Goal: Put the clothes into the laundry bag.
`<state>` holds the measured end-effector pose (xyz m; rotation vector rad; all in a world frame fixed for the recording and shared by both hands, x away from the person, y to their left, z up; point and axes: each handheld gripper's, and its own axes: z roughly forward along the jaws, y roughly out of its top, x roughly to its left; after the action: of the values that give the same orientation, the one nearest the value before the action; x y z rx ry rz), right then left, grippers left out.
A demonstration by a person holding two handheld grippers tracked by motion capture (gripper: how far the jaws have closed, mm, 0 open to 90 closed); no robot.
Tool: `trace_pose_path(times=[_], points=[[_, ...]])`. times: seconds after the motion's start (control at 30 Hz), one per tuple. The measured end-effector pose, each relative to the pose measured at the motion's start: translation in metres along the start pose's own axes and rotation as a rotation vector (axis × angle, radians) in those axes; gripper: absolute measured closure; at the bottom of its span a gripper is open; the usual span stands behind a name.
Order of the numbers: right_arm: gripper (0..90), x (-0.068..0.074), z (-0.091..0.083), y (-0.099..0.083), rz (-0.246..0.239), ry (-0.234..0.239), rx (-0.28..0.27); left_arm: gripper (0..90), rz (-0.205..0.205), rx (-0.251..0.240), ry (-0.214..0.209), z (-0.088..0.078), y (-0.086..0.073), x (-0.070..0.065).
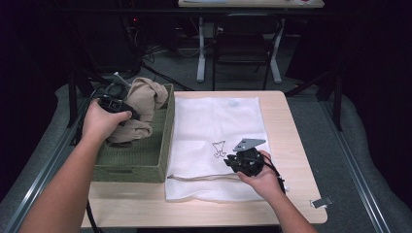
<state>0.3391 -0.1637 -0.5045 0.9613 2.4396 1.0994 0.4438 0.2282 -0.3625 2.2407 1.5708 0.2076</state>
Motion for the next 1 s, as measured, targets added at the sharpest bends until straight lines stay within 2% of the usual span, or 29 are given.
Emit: trace_pose_path(times=[0.47,0.73,1.0], points=[[75.6,-0.001,0.003,-0.010,0.002,-0.002,0.018,63.7,0.046,-0.002,-0.015,-0.006,0.000,-0.017],[73.9,0.001,0.006,-0.014,-0.026,-0.004,0.036,63.7,0.081,-0.003,-0.031,-0.006,-0.001,-0.026],[71.8,0.003,0.011,-0.018,-0.023,0.012,0.045,63.7,0.115,0.001,-0.046,-0.007,-0.002,-0.037]])
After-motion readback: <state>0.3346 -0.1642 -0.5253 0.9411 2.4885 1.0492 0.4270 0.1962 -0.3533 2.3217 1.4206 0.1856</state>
